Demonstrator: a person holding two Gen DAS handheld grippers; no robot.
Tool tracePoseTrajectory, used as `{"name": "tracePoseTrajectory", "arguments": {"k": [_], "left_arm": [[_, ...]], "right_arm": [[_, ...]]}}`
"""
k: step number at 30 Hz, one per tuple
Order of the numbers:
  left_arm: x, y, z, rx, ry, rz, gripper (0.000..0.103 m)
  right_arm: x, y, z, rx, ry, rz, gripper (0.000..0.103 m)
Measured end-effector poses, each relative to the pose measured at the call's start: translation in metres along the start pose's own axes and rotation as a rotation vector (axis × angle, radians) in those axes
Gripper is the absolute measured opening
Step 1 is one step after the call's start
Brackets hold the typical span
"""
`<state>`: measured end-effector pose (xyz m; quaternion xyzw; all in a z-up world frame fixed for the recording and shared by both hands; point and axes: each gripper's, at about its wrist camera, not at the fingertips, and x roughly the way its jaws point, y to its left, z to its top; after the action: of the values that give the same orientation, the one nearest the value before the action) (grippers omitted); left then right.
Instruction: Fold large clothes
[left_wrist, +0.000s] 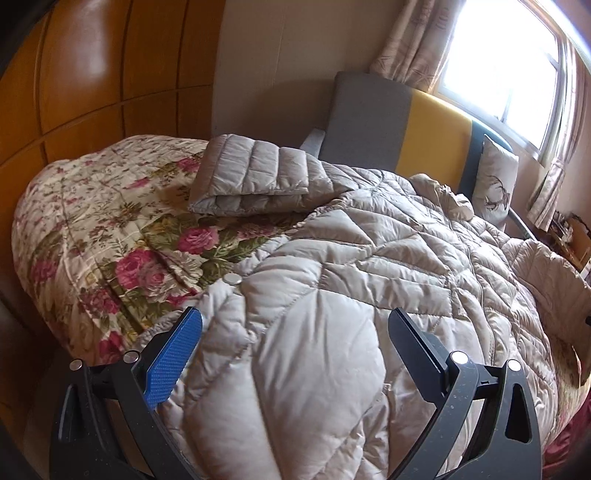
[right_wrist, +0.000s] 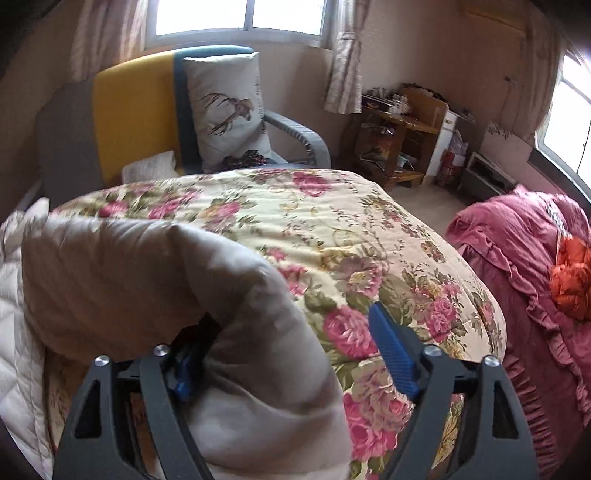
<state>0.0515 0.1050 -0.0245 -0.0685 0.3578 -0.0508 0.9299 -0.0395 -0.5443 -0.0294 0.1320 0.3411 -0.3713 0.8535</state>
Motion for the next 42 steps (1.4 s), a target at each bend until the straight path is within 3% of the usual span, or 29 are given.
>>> {"name": "tracePoseTrajectory", "arguments": {"k": [3, 6, 8, 10, 12, 15, 17, 21, 23, 24, 25, 26, 28, 29, 30, 33, 35, 38, 41, 42], "left_arm": [[0.002, 0.011, 0.004, -0.023, 0.007, 0.004, 0.1], [0.005, 0.021, 0.007, -0.03, 0.005, 0.038, 0.1], [0.008, 0.025, 0.008, -0.011, -0.012, 0.041, 0.1], [0.012, 0.027, 0.011, 0.018, -0.028, 0.025, 0.1], [0.015, 0.031, 0.014, 0.024, -0.036, 0.004, 0.1], [0.023, 0.041, 0.021, 0.003, -0.025, -0.018, 0.1], [0.032, 0.047, 0.024, -0.005, 0.001, -0.004, 0.1], [0.052, 0.061, 0.019, -0.005, 0.07, -0.036, 0.1], [0.062, 0.069, 0.011, -0.025, 0.129, -0.116, 0.1], [0.069, 0.073, 0.005, -0.043, 0.175, -0.161, 0.1], [0.074, 0.076, 0.001, -0.048, 0.202, -0.176, 0.1], [0.077, 0.077, -0.003, -0.044, 0.214, -0.176, 0.1], [0.073, 0.072, -0.008, -0.002, 0.204, -0.171, 0.094], [0.071, 0.067, -0.01, 0.021, 0.212, -0.179, 0.082], [0.069, 0.062, -0.012, 0.042, 0.225, -0.195, 0.071], [0.059, 0.048, -0.021, 0.063, 0.259, -0.23, 0.057], [0.05, 0.037, -0.03, 0.078, 0.289, -0.273, 0.054], [0.034, 0.015, -0.045, 0.15, 0.312, -0.304, 0.054], [0.026, 0.01, -0.049, 0.184, 0.308, -0.315, 0.055], [0.025, 0.012, -0.047, 0.179, 0.304, -0.319, 0.064]], "right_arm": [[-0.013, -0.033, 0.024, 0.165, -0.049, -0.008, 0.096], [-0.035, -0.055, 0.038, 0.271, -0.093, -0.119, 0.097], [-0.058, -0.054, 0.036, 0.311, -0.155, -0.139, 0.097], [-0.076, -0.033, 0.027, 0.253, -0.194, -0.029, 0.096], [-0.084, 0.002, 0.013, 0.134, -0.151, 0.135, 0.093], [-0.078, 0.069, -0.024, 0.015, 0.03, 0.456, 0.088], [-0.065, 0.108, -0.051, 0.002, 0.178, 0.615, 0.08], [-0.035, 0.168, -0.088, 0.035, 0.378, 0.751, 0.076], [-0.025, 0.185, -0.096, 0.055, 0.405, 0.752, 0.073], [-0.027, 0.19, -0.097, 0.061, 0.378, 0.735, 0.07], [-0.029, 0.194, -0.096, 0.051, 0.357, 0.728, 0.045], [-0.028, 0.198, -0.094, 0.035, 0.358, 0.731, 0.03], [-0.024, 0.197, -0.091, 0.036, 0.368, 0.734, 0.02], [-0.019, 0.197, -0.087, 0.028, 0.366, 0.741, 0.017], [-0.018, 0.194, -0.083, 0.014, 0.354, 0.737, 0.016], [-0.022, 0.178, -0.071, -0.023, 0.281, 0.692, 0.011], [-0.026, 0.167, -0.063, -0.038, 0.233, 0.652, 0.009], [-0.022, 0.155, -0.057, -0.048, 0.21, 0.592, 0.009], [-0.011, 0.165, -0.069, -0.146, 0.233, 0.547, 0.014], [-0.012, 0.166, -0.074, -0.18, 0.234, 0.545, 0.017]]}}
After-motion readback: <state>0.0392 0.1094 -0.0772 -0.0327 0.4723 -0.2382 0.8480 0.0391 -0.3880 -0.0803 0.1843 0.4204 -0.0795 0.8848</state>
